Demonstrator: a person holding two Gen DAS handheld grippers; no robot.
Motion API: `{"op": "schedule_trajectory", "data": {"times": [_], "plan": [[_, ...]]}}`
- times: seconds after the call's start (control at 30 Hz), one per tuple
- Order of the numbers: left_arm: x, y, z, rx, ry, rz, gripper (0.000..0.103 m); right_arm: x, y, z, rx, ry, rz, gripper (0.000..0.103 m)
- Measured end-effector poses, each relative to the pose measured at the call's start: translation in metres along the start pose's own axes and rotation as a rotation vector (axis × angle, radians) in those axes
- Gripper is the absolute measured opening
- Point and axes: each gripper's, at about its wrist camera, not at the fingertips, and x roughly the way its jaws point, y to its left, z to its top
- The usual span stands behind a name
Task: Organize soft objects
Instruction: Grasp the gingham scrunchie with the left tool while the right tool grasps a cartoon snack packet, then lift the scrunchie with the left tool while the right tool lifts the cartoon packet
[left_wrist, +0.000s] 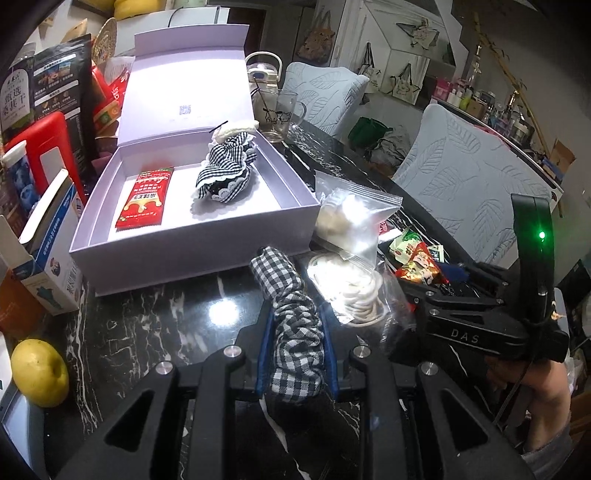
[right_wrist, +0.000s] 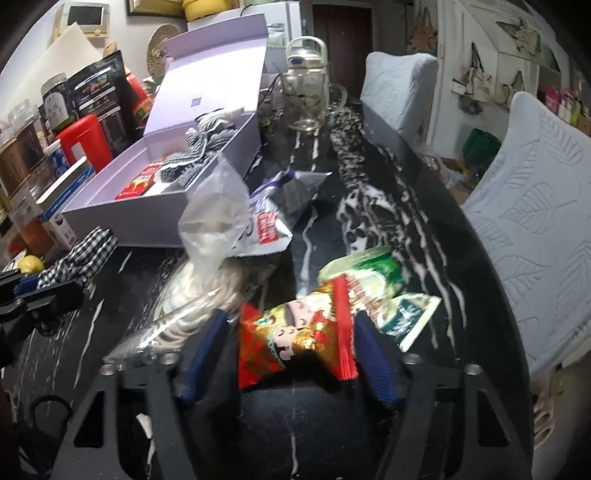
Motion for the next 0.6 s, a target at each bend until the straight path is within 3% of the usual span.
{"op": "schedule_trajectory", "data": {"times": [0.2, 0.6], "plan": [[0.000, 0.003, -0.001, -0.011, 0.000, 0.003, 0.024, 0.002, -0.001, -0.006, 0.014, 0.014, 0.029, 0.041], [-0.008, 0.001, -0.004, -0.002, -0.008, -0.010, 0.024, -0.022, -0.005, -0.026, 0.085, 0.012, 0.027, 0.040]]}}
